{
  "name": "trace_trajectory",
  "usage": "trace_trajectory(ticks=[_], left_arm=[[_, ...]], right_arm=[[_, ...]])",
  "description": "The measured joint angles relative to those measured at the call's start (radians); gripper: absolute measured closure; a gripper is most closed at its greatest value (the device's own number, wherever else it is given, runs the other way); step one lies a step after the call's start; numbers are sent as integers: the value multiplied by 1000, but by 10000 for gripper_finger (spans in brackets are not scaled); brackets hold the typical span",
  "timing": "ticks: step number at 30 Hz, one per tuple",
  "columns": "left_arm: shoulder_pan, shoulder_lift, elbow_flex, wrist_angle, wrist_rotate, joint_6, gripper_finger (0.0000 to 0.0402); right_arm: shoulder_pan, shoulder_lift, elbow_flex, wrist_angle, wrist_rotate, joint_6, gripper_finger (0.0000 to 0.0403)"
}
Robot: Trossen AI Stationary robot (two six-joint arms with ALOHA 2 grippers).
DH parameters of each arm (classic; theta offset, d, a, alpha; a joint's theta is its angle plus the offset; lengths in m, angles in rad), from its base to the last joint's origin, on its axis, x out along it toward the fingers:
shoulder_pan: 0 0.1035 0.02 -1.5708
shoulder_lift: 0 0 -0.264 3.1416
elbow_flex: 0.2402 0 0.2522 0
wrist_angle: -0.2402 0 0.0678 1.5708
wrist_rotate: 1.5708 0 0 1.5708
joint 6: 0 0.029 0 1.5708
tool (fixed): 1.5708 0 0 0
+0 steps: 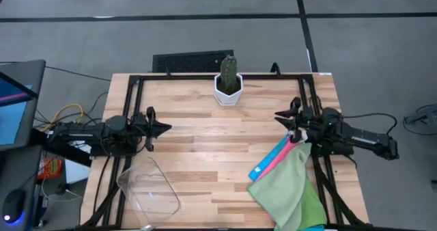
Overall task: Fold microfiber towels
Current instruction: Fold the light green microfiber cloth
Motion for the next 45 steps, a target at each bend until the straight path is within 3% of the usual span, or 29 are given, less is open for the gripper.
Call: trace_trajectory(ticks=[5,9,15,20,28,32,38,45], left_arm=[[0,0,0,1,-56,-105,401],[0,0,0,16,-134,-156,401],[0,0,0,103,-160,-243,401],[0,0,0,204,-231,-254,401],[0,2,27,320,-255,-240,394],[0,10,85,389,-219,-223,365],[0,156,211,388,-194,-213,297],[0,552,428,351,-43,-247,222]], right_arm=[[0,0,0,116,0,224,284],[-2,0,3,136,0,307,284],[-3,0,8,151,8,294,284],[-17,0,10,118,149,275,284],[-14,0,33,172,159,295,284],[-15,24,160,-1,163,193,284],[-15,190,395,-267,226,99,284],[-13,443,681,-567,241,25,284]])
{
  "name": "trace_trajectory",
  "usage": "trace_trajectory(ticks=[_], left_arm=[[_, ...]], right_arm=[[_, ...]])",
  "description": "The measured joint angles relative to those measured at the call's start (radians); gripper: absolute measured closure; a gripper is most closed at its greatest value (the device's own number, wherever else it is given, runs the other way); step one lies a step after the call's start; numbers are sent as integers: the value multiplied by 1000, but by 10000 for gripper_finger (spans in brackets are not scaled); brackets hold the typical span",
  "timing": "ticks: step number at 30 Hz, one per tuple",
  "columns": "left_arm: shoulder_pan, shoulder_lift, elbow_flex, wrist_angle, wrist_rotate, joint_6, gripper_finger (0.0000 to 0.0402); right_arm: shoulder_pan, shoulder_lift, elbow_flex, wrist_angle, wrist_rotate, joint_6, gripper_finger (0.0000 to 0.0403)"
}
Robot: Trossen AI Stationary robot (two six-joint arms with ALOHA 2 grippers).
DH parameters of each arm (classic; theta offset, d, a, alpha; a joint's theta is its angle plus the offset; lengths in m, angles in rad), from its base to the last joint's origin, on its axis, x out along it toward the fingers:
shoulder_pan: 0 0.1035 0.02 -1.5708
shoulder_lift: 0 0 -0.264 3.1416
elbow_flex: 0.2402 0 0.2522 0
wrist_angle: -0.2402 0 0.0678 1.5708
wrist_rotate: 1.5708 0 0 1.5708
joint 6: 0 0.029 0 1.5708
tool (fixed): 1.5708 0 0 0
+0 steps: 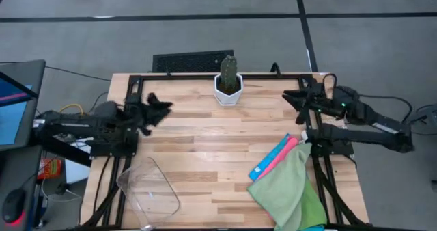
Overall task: Fold microfiber towels
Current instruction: Fold the light green microfiber cloth
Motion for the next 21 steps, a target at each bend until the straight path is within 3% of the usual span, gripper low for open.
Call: trace_trajectory(ticks=[6,12,21], left_arm=[[0,311,190,-127,118,64,198],[0,514,289,-152,293,89,203],[-13,740,357,-135,350,67,205]], right_arm=[[0,223,194,-454,23,70,284],[47,345,201,-828,-20,255,284],[260,356,159,-886,-105,493,284]])
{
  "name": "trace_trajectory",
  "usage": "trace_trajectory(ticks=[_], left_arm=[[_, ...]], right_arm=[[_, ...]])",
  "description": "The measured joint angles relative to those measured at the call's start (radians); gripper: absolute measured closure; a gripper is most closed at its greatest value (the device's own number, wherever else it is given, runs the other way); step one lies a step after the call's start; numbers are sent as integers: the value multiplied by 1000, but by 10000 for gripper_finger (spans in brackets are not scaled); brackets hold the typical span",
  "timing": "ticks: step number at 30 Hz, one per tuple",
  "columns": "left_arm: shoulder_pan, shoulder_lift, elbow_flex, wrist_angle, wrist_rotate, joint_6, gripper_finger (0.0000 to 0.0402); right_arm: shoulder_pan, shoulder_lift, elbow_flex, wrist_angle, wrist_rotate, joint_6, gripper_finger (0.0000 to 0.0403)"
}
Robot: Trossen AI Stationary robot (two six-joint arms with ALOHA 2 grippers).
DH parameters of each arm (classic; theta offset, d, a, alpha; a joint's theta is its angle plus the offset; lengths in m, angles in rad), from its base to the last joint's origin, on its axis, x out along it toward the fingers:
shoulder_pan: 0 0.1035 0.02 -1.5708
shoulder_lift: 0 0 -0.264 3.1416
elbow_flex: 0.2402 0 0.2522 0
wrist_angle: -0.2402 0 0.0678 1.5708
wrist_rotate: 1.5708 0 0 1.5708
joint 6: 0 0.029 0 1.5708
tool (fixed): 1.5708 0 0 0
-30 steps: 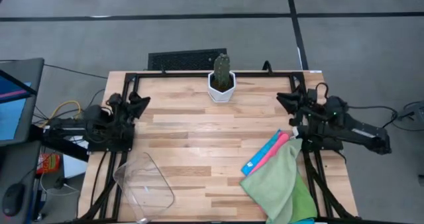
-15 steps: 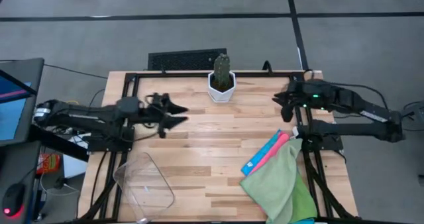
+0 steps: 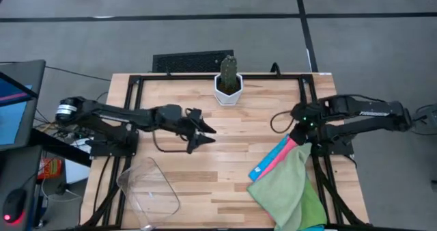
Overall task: Fold microfiber towels
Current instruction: Fold the light green microfiber cloth
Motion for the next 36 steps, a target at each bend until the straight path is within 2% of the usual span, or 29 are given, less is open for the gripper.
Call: trace_trajectory(ticks=[5,8,15,18,22,27,30,36], left_arm=[[-48,183,110,-3,18,-13,205],[-79,290,222,-79,13,-7,206],[-131,520,480,-244,-92,9,206],[-139,592,552,-270,-87,-18,206],[-151,646,598,-273,-39,-41,206],[-149,660,602,-265,-9,-38,206],[-128,660,602,-263,5,-7,206],[-34,660,602,-253,210,-23,206]], right_arm=[[100,0,0,4,19,73,284],[138,0,0,5,20,115,284],[194,0,0,11,24,146,284],[206,0,0,11,24,145,284],[238,22,0,-21,23,125,284],[297,108,0,-132,23,165,282],[330,153,-10,-118,22,161,270],[349,209,-12,-77,17,115,213]])
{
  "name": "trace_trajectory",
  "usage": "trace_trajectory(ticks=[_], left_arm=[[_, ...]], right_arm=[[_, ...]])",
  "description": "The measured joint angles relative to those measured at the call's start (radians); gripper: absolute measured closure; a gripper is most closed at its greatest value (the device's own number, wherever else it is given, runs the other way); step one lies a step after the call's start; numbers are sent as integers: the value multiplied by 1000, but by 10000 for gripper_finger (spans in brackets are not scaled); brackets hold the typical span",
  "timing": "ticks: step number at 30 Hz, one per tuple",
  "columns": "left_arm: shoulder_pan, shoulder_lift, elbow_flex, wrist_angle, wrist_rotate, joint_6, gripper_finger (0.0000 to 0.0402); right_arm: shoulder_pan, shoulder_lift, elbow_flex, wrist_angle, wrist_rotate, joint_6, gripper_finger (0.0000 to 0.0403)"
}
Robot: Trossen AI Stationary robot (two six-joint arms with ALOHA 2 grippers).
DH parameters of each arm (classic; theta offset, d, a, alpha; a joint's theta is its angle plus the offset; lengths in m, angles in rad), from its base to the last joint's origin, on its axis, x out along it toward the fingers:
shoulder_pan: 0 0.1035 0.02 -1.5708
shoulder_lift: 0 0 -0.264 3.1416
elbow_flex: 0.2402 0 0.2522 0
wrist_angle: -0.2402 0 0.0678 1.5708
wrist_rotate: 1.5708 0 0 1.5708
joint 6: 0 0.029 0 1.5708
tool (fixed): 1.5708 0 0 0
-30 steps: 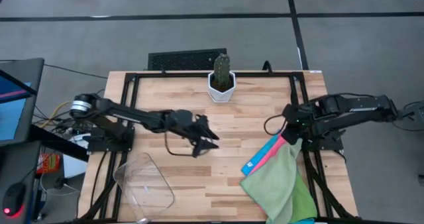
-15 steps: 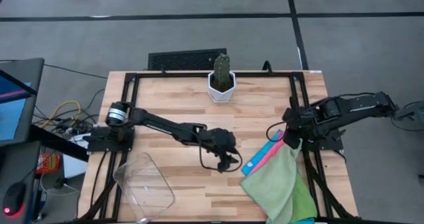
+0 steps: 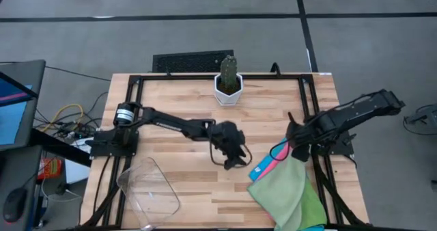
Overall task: Fold microfiber towels
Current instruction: Fold the light green microfiber cloth
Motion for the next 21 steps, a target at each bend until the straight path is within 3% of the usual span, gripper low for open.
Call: trace_trajectory(ticks=[4,7,10,16,21], left_arm=[[72,0,0,27,110,-135,206],[118,0,0,126,269,-300,206],[137,-1,0,256,354,-473,206],[134,-1,0,607,382,-835,206],[134,-2,0,800,366,-966,205]], right_arm=[[-16,9,0,-20,-46,-22,174],[-31,-6,0,-32,-73,10,162],[-46,-37,0,-41,-73,66,159],[-104,-72,0,-112,-101,132,165],[-145,-74,-17,-186,-104,116,169]])
